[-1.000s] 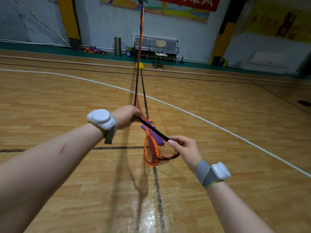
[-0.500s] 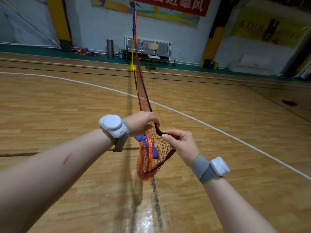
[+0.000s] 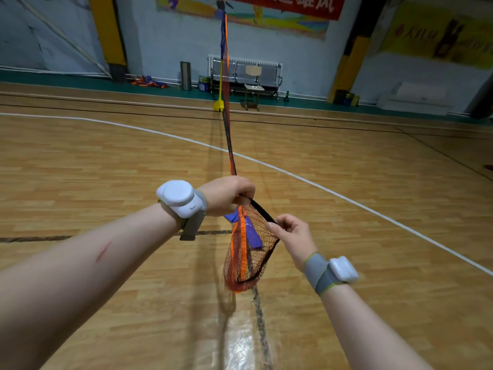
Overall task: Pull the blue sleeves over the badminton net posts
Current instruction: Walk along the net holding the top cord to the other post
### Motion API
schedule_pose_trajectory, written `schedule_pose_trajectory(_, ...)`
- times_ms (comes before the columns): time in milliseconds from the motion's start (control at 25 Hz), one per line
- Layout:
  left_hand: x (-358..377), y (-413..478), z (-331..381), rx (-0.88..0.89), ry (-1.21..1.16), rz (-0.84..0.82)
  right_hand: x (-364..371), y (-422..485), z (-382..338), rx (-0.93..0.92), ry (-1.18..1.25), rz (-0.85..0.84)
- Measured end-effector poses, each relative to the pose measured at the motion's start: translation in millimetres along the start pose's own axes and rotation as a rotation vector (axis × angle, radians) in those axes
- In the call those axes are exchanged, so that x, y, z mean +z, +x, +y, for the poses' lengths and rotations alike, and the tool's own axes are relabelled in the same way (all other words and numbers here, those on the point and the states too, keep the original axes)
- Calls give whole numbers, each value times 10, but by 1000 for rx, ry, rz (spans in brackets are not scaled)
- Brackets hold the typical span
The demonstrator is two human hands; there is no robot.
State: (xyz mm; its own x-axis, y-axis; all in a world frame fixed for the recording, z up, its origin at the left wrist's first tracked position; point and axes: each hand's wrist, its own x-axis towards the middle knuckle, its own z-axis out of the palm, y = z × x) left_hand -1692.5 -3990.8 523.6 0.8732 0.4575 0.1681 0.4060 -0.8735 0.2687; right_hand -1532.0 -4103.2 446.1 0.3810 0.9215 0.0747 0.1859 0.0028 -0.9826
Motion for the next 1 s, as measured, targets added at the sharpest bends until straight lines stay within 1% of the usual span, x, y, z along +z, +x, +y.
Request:
schedule_pose_trajectory(120,-94,-46,-38,-23,-22,67,22,-81,117,41,-28,-19)
schedule_pose_trajectory(200,-153,-72,-86,-37,-31,98,11,-155,183,61,-2,-8)
schedule_pose_trajectory(440,-80,-194,-266,-121,-7,52,-75,-308,61,32,94,38)
schedule_pose_trajectory(600,-12,-231,-225,-160,-10,54,-93,-384,-148,16,174,-54)
schedule_pose_trajectory(760,28,-163,-68,-156,-17,60,-180,-404,-329,-29,221,-134)
schedule_pose_trajectory(880,93,-70,209,-156,-49,-5,-314,-482,-399,-51,188,-190)
schedule_pose_trajectory(1000,127,-26,470,-95,-118,-37,-376,-528,-347,-45,157,-225)
